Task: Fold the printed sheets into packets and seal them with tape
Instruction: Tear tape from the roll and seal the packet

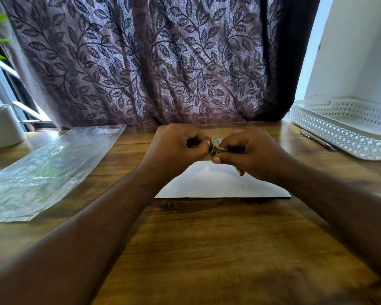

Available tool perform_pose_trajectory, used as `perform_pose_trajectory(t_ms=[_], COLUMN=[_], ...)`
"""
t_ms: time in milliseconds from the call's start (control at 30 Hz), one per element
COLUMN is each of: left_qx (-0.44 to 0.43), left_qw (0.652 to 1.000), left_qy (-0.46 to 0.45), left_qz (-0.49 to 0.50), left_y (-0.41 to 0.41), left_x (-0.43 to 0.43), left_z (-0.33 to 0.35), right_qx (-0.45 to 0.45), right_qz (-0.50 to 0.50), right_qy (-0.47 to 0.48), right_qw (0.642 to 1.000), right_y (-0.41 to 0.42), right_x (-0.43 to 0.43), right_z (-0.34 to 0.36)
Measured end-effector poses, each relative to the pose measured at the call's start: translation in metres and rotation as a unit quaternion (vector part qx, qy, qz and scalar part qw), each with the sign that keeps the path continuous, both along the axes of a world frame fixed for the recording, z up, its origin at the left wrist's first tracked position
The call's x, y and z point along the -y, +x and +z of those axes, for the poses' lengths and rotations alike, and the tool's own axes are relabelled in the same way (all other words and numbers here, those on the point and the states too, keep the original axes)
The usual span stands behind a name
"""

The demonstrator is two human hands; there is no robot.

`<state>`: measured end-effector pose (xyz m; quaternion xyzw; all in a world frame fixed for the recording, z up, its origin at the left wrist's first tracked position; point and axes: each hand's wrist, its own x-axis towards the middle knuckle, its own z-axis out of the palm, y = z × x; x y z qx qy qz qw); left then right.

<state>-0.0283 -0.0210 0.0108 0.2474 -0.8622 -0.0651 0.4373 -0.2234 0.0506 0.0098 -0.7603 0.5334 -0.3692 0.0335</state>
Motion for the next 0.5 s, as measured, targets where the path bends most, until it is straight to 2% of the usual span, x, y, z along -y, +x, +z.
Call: perform_pose_trajectory(t_ms=[233,500], left_qx=[-0.017,-0.021], left_qw=[0.998,0.999], left_qy=[0.053,0.047], left_qz=[-0.016,0.011], left_y=[-0.0017,-0.0044], left_x=[-0.0026,-0.0018], left_z=[-0.0018,-0.0021], right_qx=[0.012,0.019], right_qz=[-0.011,-0.014], right_qy=[0.005,-0.006], right_qw=[1.000,1.000], right_y=[0.0015,0.0043], right_x=[0.0005,-0.0003], right_z=[0.0001,-0.0010])
